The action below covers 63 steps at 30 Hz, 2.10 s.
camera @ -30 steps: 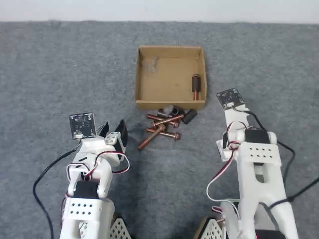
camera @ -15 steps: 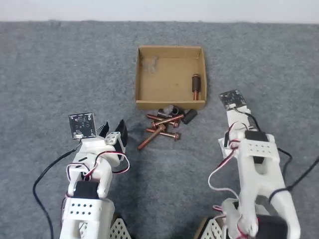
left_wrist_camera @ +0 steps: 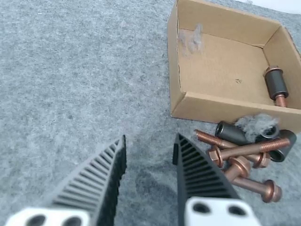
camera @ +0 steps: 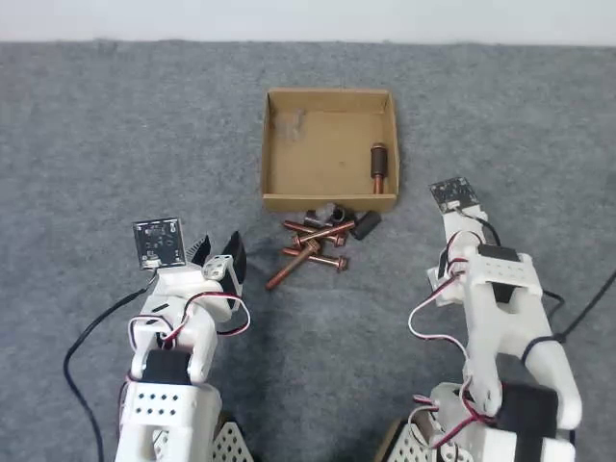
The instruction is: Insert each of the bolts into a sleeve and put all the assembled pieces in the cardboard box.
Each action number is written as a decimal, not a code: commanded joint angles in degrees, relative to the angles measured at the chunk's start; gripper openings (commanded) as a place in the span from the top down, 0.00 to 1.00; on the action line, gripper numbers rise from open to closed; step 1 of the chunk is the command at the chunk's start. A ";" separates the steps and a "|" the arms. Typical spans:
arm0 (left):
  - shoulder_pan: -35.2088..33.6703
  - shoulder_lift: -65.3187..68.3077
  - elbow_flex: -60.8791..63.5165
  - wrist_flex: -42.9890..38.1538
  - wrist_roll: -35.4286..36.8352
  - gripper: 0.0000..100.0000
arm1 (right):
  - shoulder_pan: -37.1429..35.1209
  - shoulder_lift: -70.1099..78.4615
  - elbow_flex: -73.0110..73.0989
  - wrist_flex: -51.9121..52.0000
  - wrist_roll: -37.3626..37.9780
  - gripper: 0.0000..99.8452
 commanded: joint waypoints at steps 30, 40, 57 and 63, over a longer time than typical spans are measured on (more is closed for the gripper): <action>-0.18 -1.14 -0.84 0.18 0.26 0.84 | 1.19 8.57 -10.37 3.82 1.05 0.96; -0.18 -1.14 -0.84 0.18 0.26 0.84 | 3.56 6.37 -12.57 10.15 -1.49 0.99; 0.26 -1.23 -0.84 0.70 -6.07 0.84 | 13.32 -14.81 8.44 4.53 -9.85 0.99; 0.44 -1.14 -3.56 6.59 -6.86 0.84 | 15.08 -15.87 9.49 3.65 -9.85 0.99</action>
